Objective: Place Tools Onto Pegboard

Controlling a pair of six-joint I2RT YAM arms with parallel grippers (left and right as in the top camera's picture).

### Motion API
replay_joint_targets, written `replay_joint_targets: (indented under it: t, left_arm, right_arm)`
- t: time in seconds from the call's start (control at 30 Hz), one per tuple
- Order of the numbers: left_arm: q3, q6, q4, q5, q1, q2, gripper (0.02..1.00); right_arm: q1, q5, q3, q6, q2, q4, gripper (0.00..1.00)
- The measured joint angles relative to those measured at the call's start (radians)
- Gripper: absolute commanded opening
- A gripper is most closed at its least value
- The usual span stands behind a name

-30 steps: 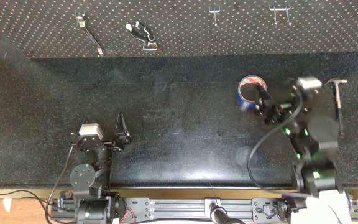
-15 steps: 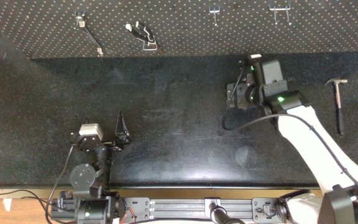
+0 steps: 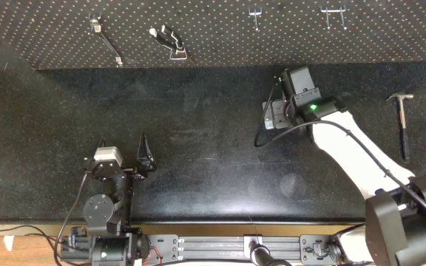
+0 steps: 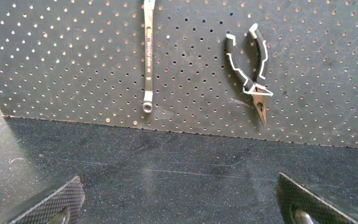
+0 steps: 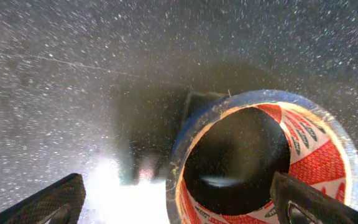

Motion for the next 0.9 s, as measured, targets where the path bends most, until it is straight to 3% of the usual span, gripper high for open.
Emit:
replay_joint_targets:
  t: [0.13, 0.17, 0.2, 0.23, 0.27, 0.6, 0.77, 0.9]
  left_arm:
    - [0.000, 0.000, 0.000, 0.000, 0.000, 0.000, 0.996]
    - [0.000, 0.000, 0.000, 0.000, 0.000, 0.000, 0.996]
    - [0.000, 0.000, 0.000, 0.000, 0.000, 0.000, 0.996]
    - [0.000, 0.000, 0.000, 0.000, 0.000, 0.000, 0.996]
    - [0.000, 0.000, 0.000, 0.000, 0.000, 0.000, 0.996]
    - [0.000, 0.000, 0.000, 0.000, 0.000, 0.000, 0.996]
    - [0.000, 0.000, 0.000, 0.000, 0.000, -0.001, 0.996]
    - [0.000, 0.000, 0.000, 0.000, 0.000, -0.001, 0.996]
  right_arm:
    - [0.000, -0.003, 0.000, 0.000, 0.043, 0.002, 0.978]
    - [0.000, -0.004, 0.000, 0.000, 0.050, 0.006, 0.860]
    - [0.000, -0.004, 0.000, -0.002, 0.051, 0.010, 0.614]
    - [0.000, -0.004, 0.000, 0.000, 0.051, 0.010, 0.259]
    - [0.000, -0.004, 0.000, 0.003, 0.051, 0.011, 0.086]
    - [0.007, -0.007, 0.013, 0.036, 0.027, -0.038, 0.075]
    - [0.114, 0.009, 0.016, 0.073, -0.320, 0.307, 0.075]
    - [0.170, 0.064, 0.019, 0.078, -0.375, 0.493, 0.075]
